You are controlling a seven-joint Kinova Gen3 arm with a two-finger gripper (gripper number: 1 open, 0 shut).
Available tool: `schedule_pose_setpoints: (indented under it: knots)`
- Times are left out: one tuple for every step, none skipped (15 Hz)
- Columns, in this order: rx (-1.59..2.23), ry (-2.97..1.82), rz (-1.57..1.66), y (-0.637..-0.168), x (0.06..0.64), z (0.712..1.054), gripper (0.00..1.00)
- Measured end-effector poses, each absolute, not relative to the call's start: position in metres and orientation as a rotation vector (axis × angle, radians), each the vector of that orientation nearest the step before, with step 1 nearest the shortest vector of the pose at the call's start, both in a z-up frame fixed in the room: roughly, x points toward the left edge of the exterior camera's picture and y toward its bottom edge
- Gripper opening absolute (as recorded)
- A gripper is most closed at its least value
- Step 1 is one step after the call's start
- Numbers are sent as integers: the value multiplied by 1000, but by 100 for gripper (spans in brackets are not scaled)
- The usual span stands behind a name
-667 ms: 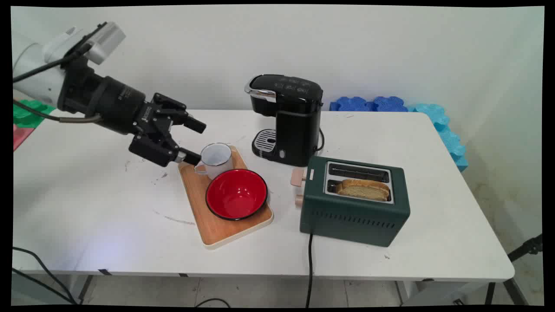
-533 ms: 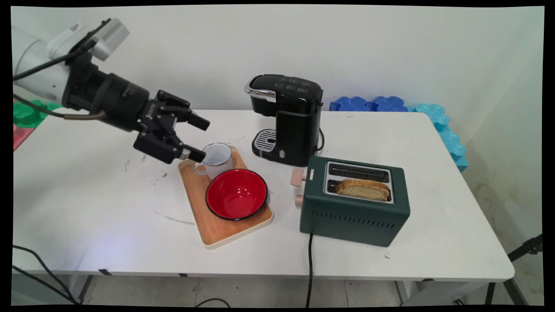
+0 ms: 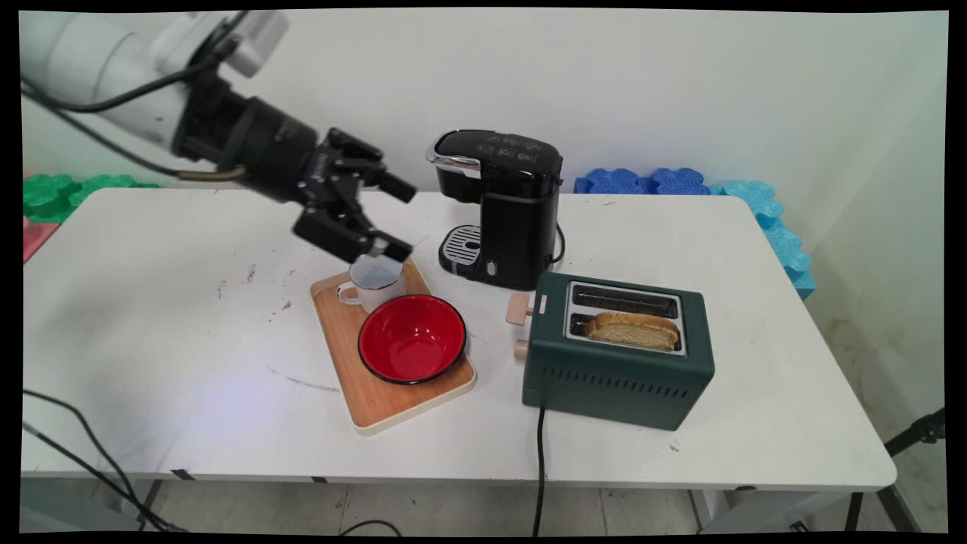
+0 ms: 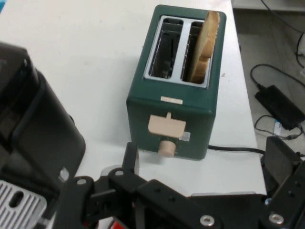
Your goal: Press the toaster switch
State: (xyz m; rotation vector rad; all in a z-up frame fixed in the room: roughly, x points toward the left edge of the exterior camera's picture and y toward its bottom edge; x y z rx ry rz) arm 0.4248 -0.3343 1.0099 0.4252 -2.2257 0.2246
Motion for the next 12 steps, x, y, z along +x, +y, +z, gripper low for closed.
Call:
schedule_pose_setpoints:
  knots:
    - [400, -2238, 235, -340, 415, 1012, 100]
    - [381, -2249, 239, -345, 406, 1013, 100]
    - [360, -2264, 243, -349, 396, 1013, 100]
    - [340, -2282, 244, -353, 386, 1013, 100]
    - [325, -2300, 244, -356, 377, 1011, 100]
    - [310, -2321, 243, -360, 368, 1009, 100]
    - [295, -2341, 242, -363, 359, 1006, 100]
    - [278, -2360, 242, -366, 352, 1003, 100]
    - [259, -2382, 241, -368, 344, 998, 100]
    - [240, -2403, 240, -371, 338, 993, 100]
    - [224, -2420, 238, -372, 332, 989, 100]
    - [214, -2430, 237, -374, 329, 986, 100]
